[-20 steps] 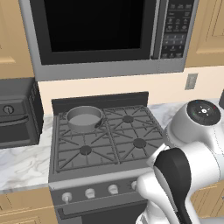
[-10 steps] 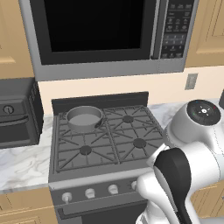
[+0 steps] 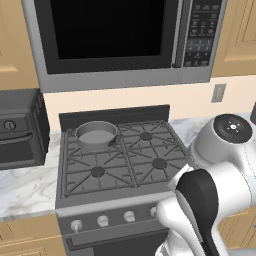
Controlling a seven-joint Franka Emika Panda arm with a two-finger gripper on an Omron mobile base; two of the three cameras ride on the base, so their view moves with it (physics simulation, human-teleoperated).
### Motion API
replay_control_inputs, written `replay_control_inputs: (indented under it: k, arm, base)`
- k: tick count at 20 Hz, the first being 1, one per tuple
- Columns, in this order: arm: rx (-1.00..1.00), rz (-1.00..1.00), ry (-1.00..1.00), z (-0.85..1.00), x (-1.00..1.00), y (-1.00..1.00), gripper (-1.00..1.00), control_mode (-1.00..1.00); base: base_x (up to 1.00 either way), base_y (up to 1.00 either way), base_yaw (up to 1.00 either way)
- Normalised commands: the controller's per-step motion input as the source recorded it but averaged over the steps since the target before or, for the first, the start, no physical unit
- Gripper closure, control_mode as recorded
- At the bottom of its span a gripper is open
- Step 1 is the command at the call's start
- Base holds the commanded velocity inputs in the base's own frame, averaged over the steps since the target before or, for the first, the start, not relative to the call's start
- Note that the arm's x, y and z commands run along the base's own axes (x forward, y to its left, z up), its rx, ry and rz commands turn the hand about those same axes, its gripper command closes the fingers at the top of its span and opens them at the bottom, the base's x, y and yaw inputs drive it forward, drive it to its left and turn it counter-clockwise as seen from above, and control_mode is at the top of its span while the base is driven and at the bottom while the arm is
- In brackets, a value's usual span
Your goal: Turn on the burner for the pot on the stove. Wait thirty seconds for the pot to heat up. Then add the bell pepper to the pot.
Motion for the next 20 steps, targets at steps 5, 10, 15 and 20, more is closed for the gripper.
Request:
replay_control_inputs:
  k: [5, 10, 15, 20]
  arm:
    - [0.00, 0.00, 0.00, 0.00, 0.00, 0.00, -1.00, -1.00]
    - [0.00, 0.00, 0.00, 0.00, 0.00, 0.00, -1.00, -1.00]
    - [0.00, 0.00, 0.00, 0.00, 0.00, 0.00, -1.00, -1.00]
    - [0.00, 0.00, 0.00, 0.00, 0.00, 0.00, -1.00, -1.00]
  base:
    - [0.00, 0.00, 0.00]
    - [0.00, 0.00, 0.00]
    - [0.00, 0.00, 0.00]
    - [0.00, 0.00, 0.00]
